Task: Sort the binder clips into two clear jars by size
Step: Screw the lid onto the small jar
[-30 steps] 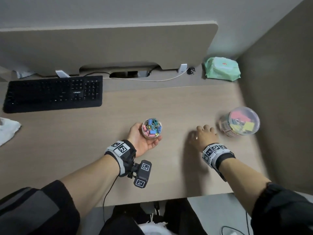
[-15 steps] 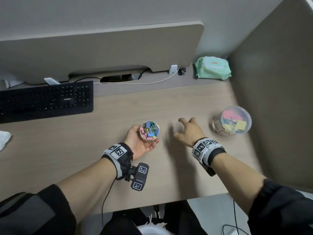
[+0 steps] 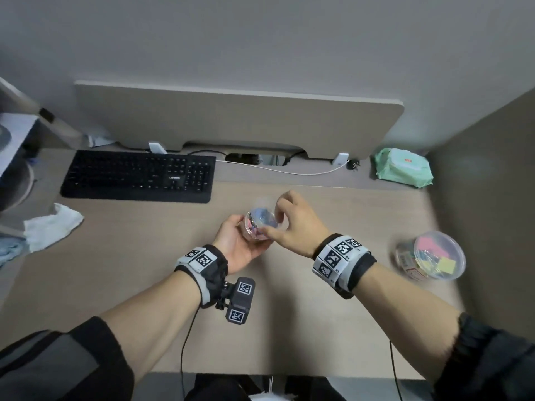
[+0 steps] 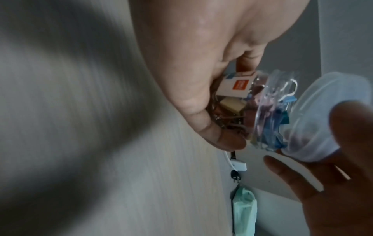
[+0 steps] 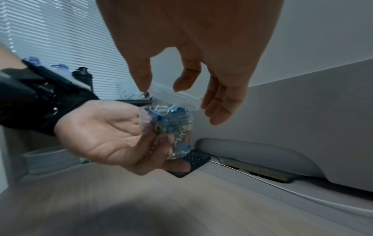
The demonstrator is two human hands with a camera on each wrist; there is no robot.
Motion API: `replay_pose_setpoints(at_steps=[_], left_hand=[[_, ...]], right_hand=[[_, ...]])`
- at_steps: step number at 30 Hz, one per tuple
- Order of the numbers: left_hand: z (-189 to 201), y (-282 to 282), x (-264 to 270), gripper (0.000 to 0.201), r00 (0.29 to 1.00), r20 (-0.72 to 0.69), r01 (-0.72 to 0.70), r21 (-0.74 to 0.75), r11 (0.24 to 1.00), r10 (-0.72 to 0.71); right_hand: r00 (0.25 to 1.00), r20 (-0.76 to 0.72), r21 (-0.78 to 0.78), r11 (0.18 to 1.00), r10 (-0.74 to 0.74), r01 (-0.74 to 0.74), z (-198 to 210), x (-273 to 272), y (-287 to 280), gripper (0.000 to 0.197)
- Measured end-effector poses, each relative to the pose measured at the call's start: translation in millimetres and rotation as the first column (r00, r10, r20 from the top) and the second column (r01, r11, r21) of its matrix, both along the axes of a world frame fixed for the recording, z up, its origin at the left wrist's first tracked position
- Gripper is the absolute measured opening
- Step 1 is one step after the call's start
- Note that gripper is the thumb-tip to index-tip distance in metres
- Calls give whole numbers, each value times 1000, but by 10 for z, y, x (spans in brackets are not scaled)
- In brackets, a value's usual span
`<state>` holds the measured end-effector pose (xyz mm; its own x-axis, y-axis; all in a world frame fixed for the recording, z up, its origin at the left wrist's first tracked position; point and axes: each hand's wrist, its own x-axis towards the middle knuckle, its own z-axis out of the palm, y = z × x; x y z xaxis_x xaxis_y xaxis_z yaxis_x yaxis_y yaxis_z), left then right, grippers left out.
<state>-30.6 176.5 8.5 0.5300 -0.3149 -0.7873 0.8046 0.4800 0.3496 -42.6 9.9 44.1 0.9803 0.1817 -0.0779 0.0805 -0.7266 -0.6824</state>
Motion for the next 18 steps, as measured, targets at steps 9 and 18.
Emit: replay_pose_setpoints(at_steps=[9,18], left_hand=[[141,555,59,52,999,22,-42,-67,997,44],[175,845,97,57,994,9,105,31,994,-105]], right_hand=[[964,-6,-53,963,264,-264,133,205,529,55],[893,-35,-171,877,449,-448,208,349,752,70]])
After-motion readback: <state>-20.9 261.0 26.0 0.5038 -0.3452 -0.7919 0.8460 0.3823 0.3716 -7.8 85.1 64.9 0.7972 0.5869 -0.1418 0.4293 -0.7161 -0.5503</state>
